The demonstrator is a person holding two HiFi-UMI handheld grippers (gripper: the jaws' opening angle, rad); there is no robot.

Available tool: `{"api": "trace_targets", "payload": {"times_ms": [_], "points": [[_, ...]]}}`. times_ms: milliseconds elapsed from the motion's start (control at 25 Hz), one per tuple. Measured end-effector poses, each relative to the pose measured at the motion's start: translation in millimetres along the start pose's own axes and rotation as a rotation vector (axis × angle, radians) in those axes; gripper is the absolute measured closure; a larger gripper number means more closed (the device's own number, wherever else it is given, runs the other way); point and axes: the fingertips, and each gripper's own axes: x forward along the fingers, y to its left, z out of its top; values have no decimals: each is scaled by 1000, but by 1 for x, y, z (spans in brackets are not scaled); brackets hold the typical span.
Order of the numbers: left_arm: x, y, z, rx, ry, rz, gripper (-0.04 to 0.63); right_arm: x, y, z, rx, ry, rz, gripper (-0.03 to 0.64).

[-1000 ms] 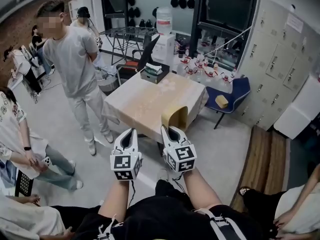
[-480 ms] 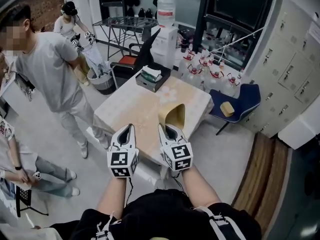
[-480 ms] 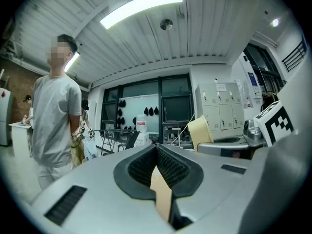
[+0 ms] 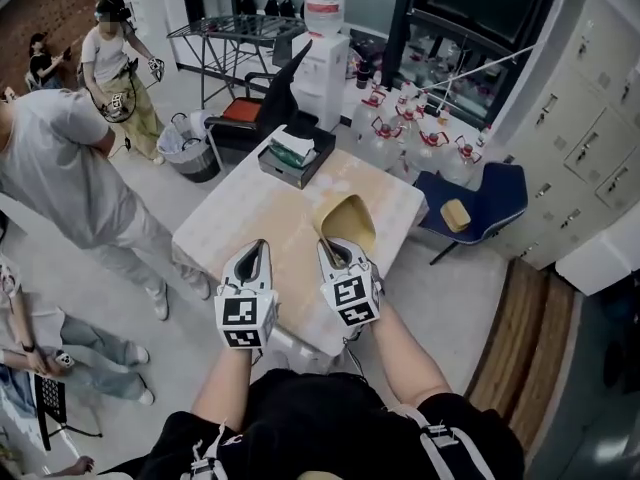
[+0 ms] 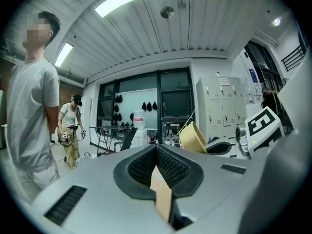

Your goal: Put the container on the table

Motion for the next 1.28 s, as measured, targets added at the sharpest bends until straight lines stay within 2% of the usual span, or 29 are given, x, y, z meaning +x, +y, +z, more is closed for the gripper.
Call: {"api": "trace_targets", "payload": {"times_ms": [200,520,800,1120,1280], "points": [[35,28,-5,-3,25,-29,584,56,-7,-30,-196,148,46,597],[69,69,-16,2,41,-53,584,146,2,-80,-416,336,167,595],[70,100,-25,-19,51,-30,584,206,24,-142,-469,521,325,595],[65,121,-39,-37,85,9,584,224,35,-210,-424,732,423,595],[65,126,-49,-44,101,22,584,223,39,-236,-414,789,450,595]]}}
